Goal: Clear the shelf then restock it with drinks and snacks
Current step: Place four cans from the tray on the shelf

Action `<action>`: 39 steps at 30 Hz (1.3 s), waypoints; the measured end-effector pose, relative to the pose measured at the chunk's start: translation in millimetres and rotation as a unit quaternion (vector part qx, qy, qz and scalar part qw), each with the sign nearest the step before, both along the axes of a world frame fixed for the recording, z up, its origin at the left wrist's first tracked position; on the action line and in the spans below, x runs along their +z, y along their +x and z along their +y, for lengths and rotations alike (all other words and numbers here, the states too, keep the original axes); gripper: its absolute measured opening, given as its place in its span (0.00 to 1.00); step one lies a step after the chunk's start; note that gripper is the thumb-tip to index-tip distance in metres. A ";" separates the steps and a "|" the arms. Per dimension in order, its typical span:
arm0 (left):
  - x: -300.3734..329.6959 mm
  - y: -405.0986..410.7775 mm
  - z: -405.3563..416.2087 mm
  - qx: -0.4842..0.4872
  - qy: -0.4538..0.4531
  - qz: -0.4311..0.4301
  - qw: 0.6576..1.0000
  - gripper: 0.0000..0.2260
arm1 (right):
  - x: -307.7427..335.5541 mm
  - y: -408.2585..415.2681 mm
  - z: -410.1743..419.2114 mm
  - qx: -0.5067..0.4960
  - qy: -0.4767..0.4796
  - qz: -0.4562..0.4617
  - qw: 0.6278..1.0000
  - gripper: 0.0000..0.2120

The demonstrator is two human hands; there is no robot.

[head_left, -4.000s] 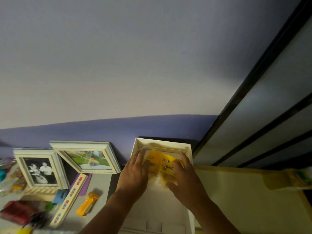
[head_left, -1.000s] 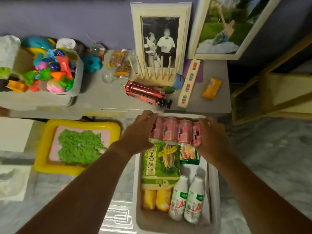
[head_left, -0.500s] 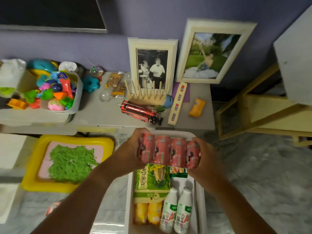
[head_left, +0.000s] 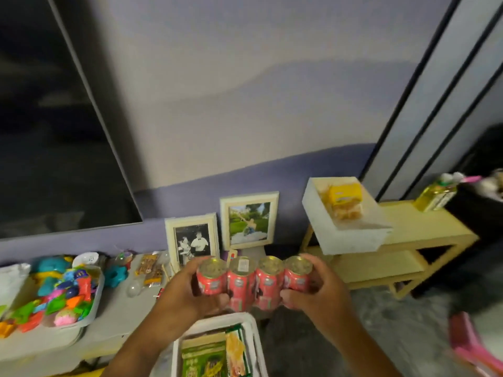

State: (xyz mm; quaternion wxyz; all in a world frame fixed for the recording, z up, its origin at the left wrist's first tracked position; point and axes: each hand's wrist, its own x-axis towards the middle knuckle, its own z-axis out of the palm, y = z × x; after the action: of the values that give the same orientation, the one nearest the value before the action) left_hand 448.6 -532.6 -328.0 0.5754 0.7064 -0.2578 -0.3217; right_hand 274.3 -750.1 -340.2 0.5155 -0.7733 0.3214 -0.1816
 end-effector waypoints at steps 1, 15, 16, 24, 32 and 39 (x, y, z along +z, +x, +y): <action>16.0 -6.5 -10.6 -0.013 -0.004 -0.014 1.000 0.29 | 16.0 -10.8 -9.6 -0.004 -0.010 0.003 1.000 0.31; 82.4 -149.0 -265.1 -0.102 -0.011 -0.152 0.983 0.29 | 89.7 -197.2 -214.6 -0.125 -0.059 -0.012 0.990 0.29; 81.5 -161.6 -283.4 -0.101 -0.004 -0.148 0.984 0.29 | 89.8 -212.3 -231.2 -0.127 -0.062 -0.010 0.990 0.29; 73.3 -227.8 -420.9 -0.167 0.000 -0.157 0.973 0.15 | 88.5 -285.8 -360.4 -0.146 -0.054 0.026 0.987 0.30; 29.6 -225.7 -567.6 -0.118 -0.030 -0.182 0.976 0.32 | 51.9 -285.6 -500.2 -0.168 -0.030 0.082 0.982 0.32; -6.0 -223.9 -697.7 -0.105 0.006 -0.203 0.973 0.27 | 16.1 -275.3 -626.5 -0.186 -0.061 0.089 0.977 0.31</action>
State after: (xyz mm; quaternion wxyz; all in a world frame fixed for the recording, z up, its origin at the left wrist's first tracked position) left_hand 224.6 -1230.4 -334.0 0.4699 0.7295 -0.4400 -0.2311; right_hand -1.0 -1376.6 -324.1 0.3936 -0.7431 0.4927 -0.2238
